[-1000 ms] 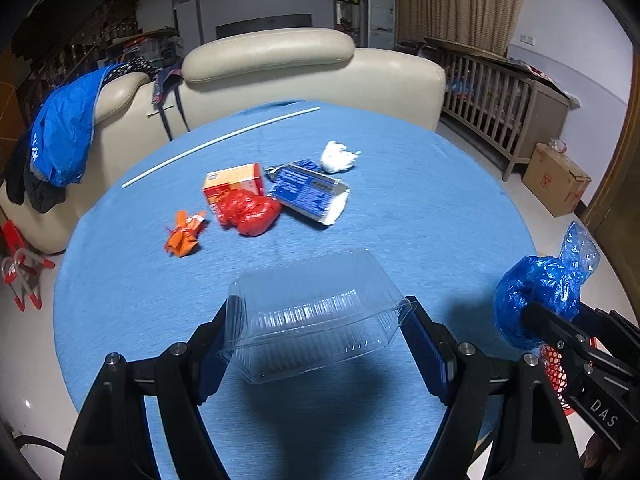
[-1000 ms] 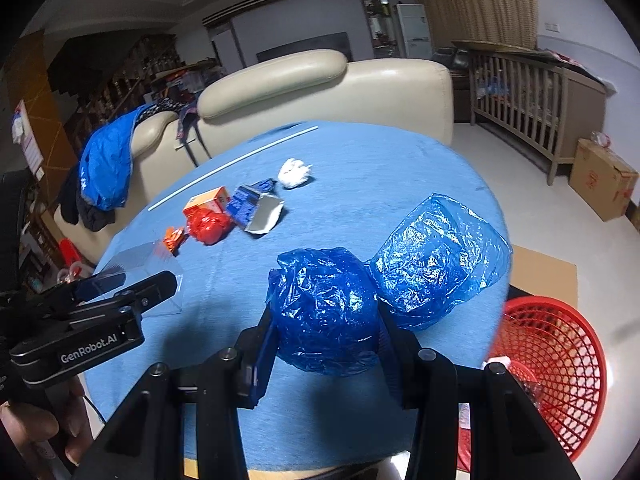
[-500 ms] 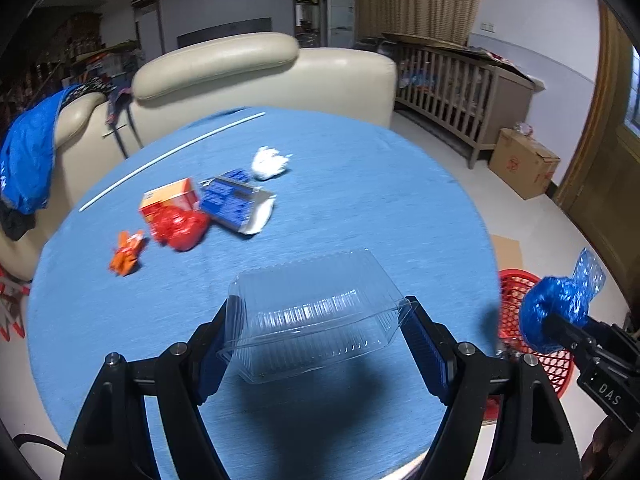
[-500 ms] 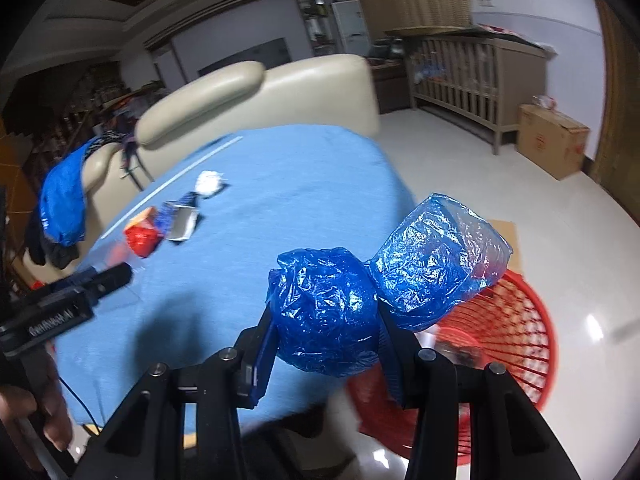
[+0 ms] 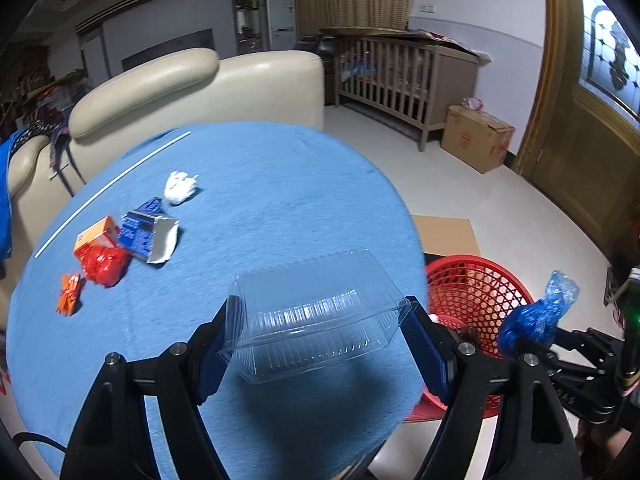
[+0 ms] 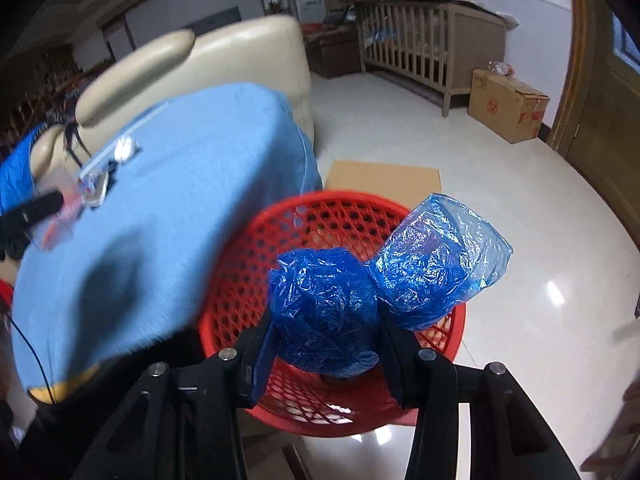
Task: Collect trash
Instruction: 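Carry the blue bags over the red basket with the right gripper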
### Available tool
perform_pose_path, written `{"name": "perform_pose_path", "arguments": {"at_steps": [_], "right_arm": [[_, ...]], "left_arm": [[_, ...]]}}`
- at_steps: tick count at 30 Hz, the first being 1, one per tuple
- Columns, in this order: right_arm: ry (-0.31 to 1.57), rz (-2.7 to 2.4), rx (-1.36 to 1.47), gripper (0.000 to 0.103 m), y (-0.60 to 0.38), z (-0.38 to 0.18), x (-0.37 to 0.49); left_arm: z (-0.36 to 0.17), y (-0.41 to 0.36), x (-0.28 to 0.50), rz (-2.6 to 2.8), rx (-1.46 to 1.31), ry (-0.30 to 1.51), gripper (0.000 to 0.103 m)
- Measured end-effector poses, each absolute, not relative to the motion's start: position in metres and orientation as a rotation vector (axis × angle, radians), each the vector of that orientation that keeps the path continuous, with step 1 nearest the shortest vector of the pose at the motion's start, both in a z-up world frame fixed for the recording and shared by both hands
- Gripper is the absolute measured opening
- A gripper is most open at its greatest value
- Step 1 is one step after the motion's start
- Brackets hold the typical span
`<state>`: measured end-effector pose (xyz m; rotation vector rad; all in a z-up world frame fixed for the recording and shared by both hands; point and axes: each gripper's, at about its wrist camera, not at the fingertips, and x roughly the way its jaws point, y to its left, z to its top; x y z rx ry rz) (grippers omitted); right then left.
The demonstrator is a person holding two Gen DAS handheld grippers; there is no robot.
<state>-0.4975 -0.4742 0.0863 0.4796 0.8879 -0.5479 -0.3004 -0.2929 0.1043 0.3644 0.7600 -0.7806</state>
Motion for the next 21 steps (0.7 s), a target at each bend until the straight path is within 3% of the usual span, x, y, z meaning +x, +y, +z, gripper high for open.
{"name": "perform_pose_path", "arguments": {"at_steps": [15, 21], "right_arm": [[0.986, -0.499, 0.483, 0.049, -0.484, 0.06, -0.496], [1.002, -0.523, 0.514, 0.063, -0.493, 0.055, -0.496]], "left_arm": [[0.097, -0.318, -0.312, -0.824, 0.417, 0.762, 0.08], [0.096, -0.332, -0.316, -0.845, 0.439, 0.755, 0.08]]}}
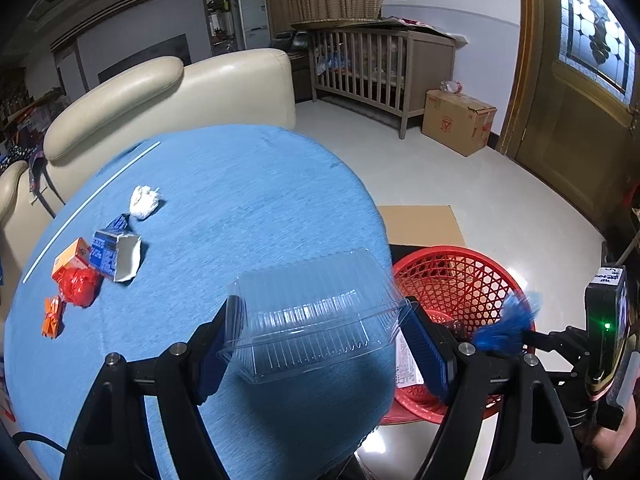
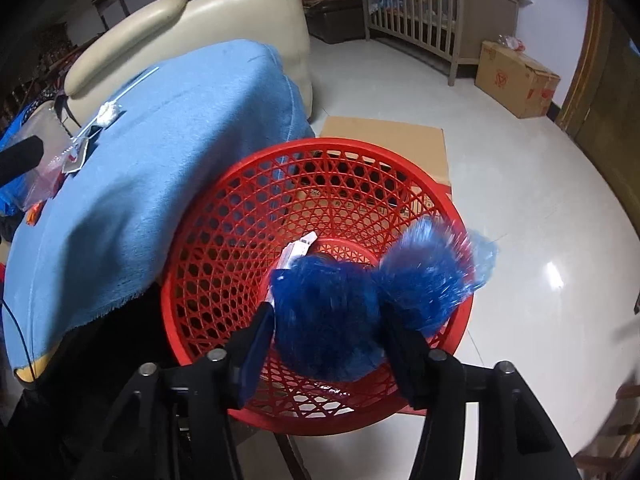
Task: Collect trash
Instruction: 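Carry the blue bags over the red basket with the right gripper, then open the right gripper over the basket while the left gripper drops the clear container in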
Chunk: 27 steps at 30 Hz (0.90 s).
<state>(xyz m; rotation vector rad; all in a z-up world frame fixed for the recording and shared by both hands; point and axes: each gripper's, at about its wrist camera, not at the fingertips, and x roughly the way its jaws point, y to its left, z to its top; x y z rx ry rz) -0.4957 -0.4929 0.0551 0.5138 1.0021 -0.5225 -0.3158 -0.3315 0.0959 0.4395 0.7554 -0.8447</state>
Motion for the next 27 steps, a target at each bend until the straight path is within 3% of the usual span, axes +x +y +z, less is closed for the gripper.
{"name": "perform_pose_path", "arguments": {"at_steps": [2, 16, 27], "right_arm": [[0.987, -0.541, 0.53, 0.067, -0.498, 0.058, -0.5], [0.695, -0.686, 0.687, 0.067, -0.54, 0.119, -0.56], [0.611, -0.718, 0.746, 0.067, -0.551, 0.129, -0.571]], "left_arm": [[0.095, -0.337, -0.318, -0.853, 0.45, 0.754, 0.08], [0.073, -0.398, -0.359, -0.994, 0.56, 0.778, 0.081], [0.049, -0.419, -0.359, -1.03, 0.65, 0.883, 0.085]]}}
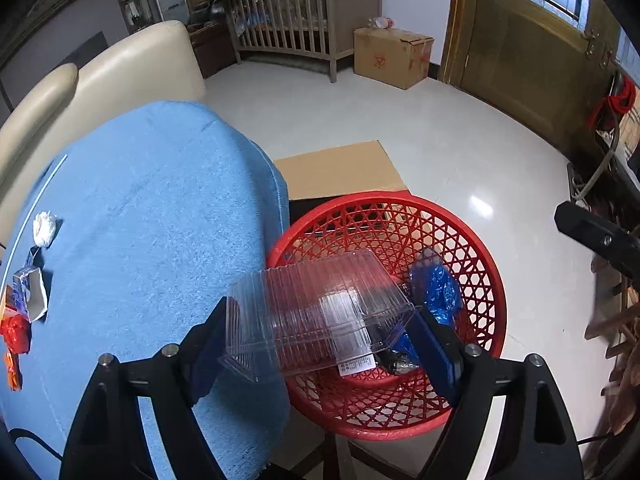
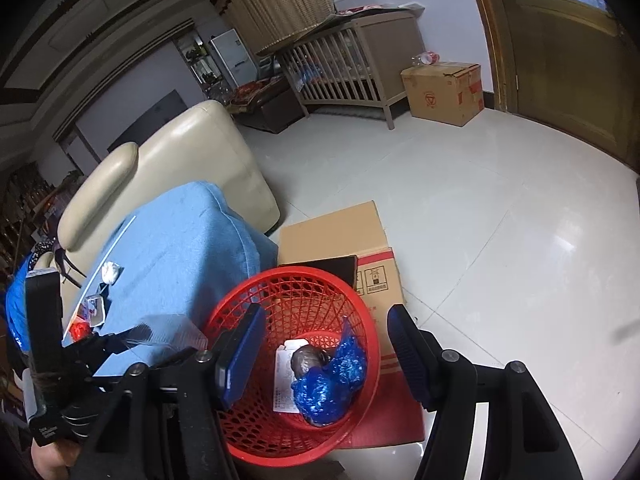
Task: Collect trash
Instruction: 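Open the right gripper over the basket while the left gripper drops the clear container in, then move both open grippers back over the table toward the remaining trash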
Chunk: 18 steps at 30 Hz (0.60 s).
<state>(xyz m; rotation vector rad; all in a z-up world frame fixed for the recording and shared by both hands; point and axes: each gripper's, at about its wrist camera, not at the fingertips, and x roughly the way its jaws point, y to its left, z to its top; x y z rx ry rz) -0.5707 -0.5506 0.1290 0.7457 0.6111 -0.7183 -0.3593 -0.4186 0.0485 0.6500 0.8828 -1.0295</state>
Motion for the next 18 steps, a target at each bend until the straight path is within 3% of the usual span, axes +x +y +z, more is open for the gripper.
{"name": "perform_pose_path", "arguments": {"at_steps": [10, 18], "right_arm": [[0.587, -0.686, 0.703, 0.067, -0.54, 0.146, -0.558], [0.566, -0.664, 0.702, 0.067, -0.535, 0.154, -0.551]], "left_arm": [[0.051, -0.425, -0.352, -1.112, 0.596, 0.977, 0.088], [0.089, -0.374, -0.32, -1.034, 0.458, 0.886, 0.088]]}}
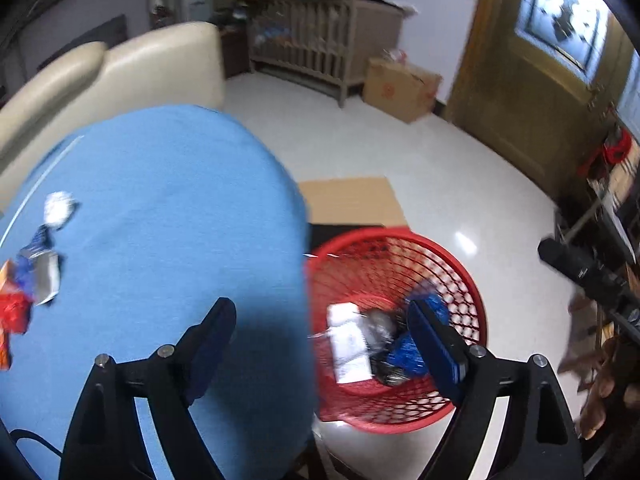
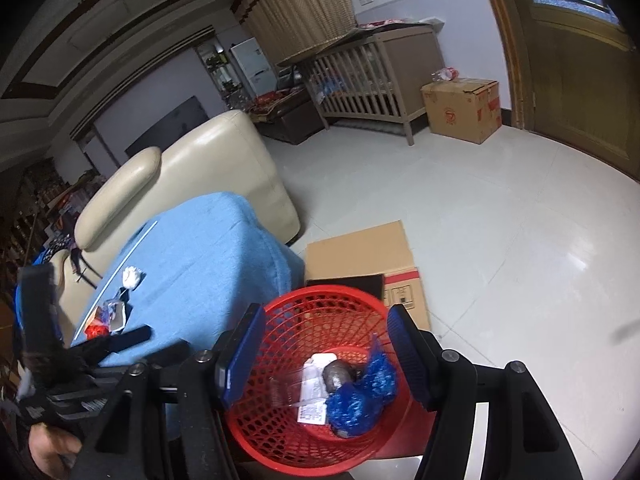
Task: Collect trash
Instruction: 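Move both open grippers back over the table toward the remaining trash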
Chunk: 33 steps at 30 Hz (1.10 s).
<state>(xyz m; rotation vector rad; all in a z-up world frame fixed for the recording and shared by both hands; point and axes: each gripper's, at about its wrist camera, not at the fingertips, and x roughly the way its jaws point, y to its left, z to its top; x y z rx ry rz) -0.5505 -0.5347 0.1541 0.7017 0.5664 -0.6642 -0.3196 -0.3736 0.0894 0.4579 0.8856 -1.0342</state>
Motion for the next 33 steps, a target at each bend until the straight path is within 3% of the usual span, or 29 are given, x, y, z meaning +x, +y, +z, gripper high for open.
{"name": "perform_pose_path", "arguments": {"at_steps": [21, 33], "right_arm": [[0.803, -0.151, 0.45, 0.067, -0.361, 0.15, -0.312], [0.876, 0.017, 0.312, 0.067, -0.28, 0.15, -0.235]], "left_arm": [[0.087, -0.07, -0.17, -0.428, 0.041, 0.894, 0.088], [0.085, 0.008, -0.126, -0.264, -0.05, 0.878, 0.088]]}}
